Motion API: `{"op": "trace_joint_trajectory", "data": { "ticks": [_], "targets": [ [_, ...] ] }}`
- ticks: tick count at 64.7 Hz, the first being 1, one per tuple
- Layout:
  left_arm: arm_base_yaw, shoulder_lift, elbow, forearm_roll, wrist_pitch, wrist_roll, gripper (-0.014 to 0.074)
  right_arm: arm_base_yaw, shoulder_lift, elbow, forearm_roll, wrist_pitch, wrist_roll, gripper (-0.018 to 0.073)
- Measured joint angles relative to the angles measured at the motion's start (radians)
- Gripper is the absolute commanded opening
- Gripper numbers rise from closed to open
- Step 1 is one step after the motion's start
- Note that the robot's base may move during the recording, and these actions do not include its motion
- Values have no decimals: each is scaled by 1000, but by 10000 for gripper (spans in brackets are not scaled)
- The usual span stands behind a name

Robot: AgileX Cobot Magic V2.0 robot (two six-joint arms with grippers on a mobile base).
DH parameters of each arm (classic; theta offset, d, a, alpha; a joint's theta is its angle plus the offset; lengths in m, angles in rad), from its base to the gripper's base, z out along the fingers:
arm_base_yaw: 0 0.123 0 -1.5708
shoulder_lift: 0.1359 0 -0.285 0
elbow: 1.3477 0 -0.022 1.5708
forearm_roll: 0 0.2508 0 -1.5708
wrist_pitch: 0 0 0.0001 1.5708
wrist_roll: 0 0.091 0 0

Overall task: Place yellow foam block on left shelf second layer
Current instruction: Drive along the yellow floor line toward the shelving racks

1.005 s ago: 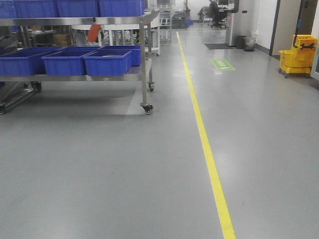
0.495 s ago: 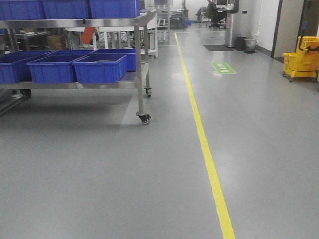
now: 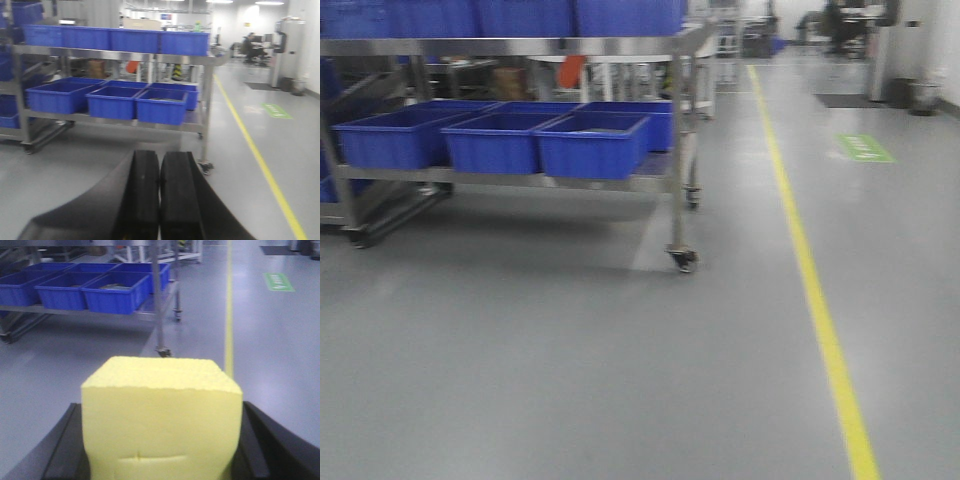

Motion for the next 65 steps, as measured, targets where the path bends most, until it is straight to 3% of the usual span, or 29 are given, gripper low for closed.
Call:
{"op": "trace_joint_trajectory", "data": {
  "ticks": [65],
  "targets": [
    [0, 0, 0, 0, 0, 0, 136, 0, 0, 0, 0, 0, 0, 392]
  ]
}}
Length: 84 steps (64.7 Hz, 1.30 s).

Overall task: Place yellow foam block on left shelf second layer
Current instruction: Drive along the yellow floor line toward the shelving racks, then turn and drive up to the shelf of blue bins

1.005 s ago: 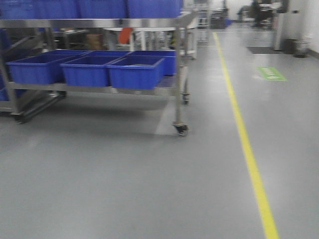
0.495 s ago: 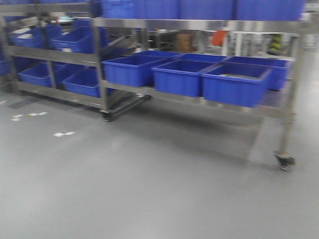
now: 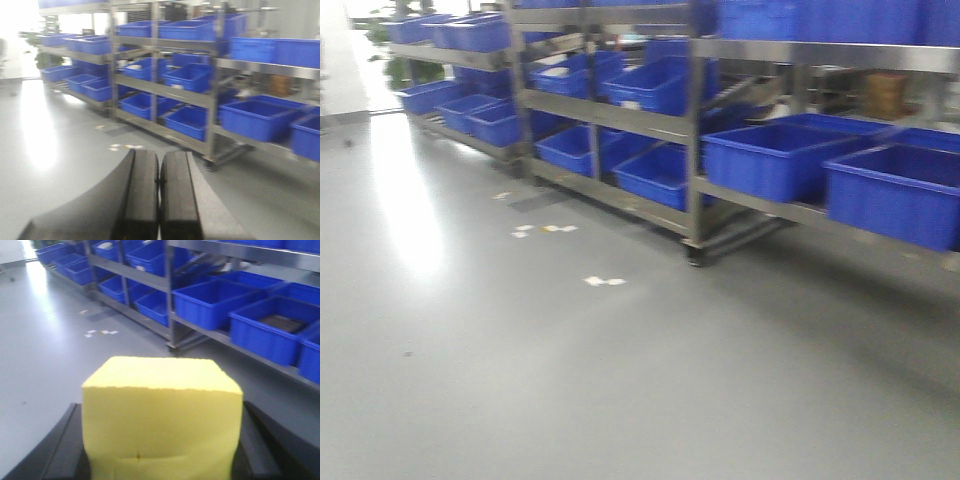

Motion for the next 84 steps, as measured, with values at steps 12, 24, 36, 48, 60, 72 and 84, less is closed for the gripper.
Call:
{"op": "trace_joint_trajectory", "data": {
  "ticks": [12, 24, 36, 48, 60, 72, 84],
  "targets": [
    [0, 0, 0, 0, 0, 0, 136, 0, 0, 0, 0, 0, 0, 392],
    [0, 0, 0, 0, 0, 0, 136, 0, 0, 0, 0, 0, 0, 392],
    [0, 0, 0, 0, 0, 0, 136, 0, 0, 0, 0, 0, 0, 392],
    [0, 0, 0, 0, 0, 0, 136, 0, 0, 0, 0, 0, 0, 392],
    [0, 0, 0, 0, 0, 0, 136, 0, 0, 0, 0, 0, 0, 392],
    [0, 0, 0, 0, 0, 0, 136, 0, 0, 0, 0, 0, 0, 392],
    [0, 0, 0, 0, 0, 0, 136, 0, 0, 0, 0, 0, 0, 392]
  ]
}}
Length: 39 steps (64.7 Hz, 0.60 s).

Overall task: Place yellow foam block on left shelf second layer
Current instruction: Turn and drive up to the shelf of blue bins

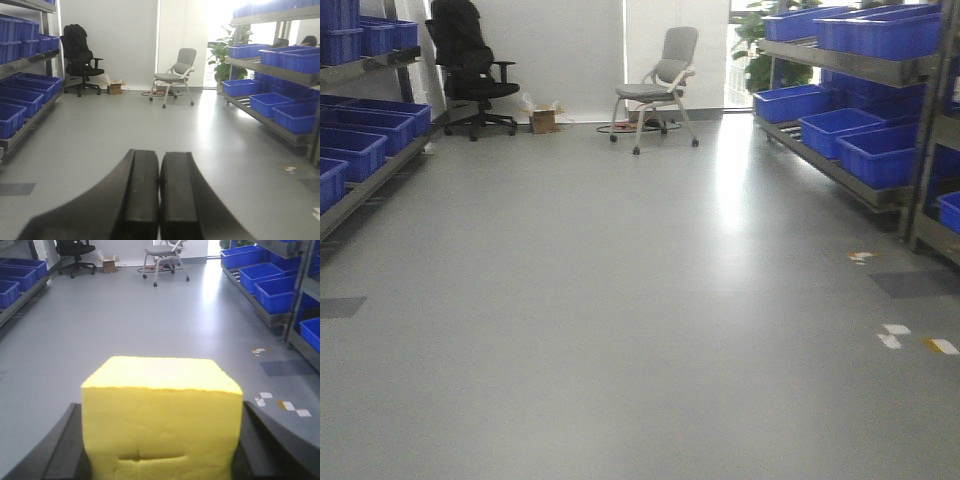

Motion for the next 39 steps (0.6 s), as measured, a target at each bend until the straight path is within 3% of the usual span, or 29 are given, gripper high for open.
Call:
{"op": "trace_joint_trajectory", "data": {
  "ticks": [39],
  "targets": [
    [0, 0, 0, 0, 0, 0, 136, 0, 0, 0, 0, 0, 0, 392]
  ]
}}
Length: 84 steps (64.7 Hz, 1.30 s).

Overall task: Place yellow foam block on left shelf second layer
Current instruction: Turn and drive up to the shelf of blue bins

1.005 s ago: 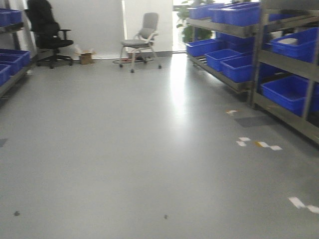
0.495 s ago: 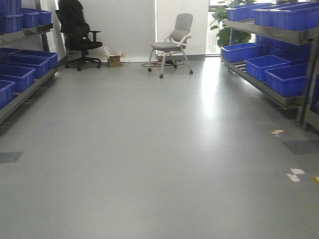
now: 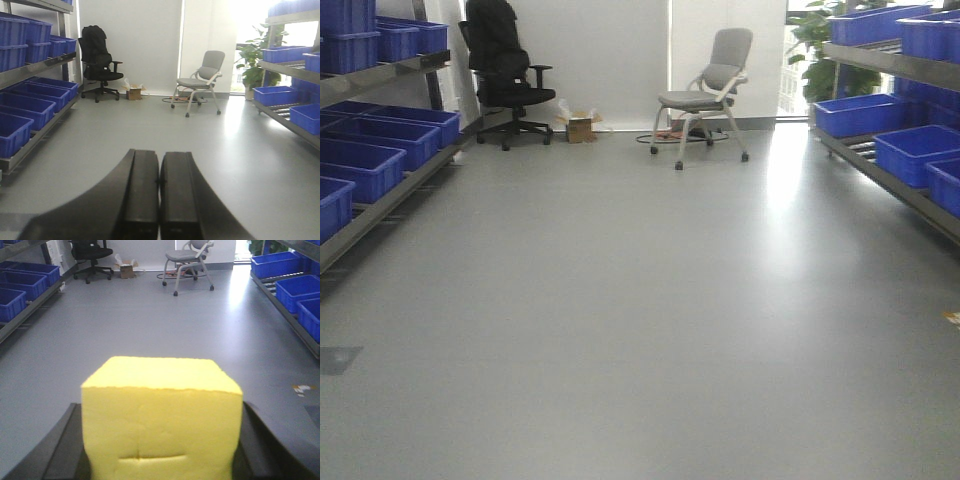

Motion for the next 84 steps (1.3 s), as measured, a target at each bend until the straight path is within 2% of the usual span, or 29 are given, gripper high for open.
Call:
{"op": "trace_joint_trajectory", "data": {
  "ticks": [84],
  "targets": [
    [0, 0, 0, 0, 0, 0, 136, 0, 0, 0, -1, 0, 0, 392]
  ]
}}
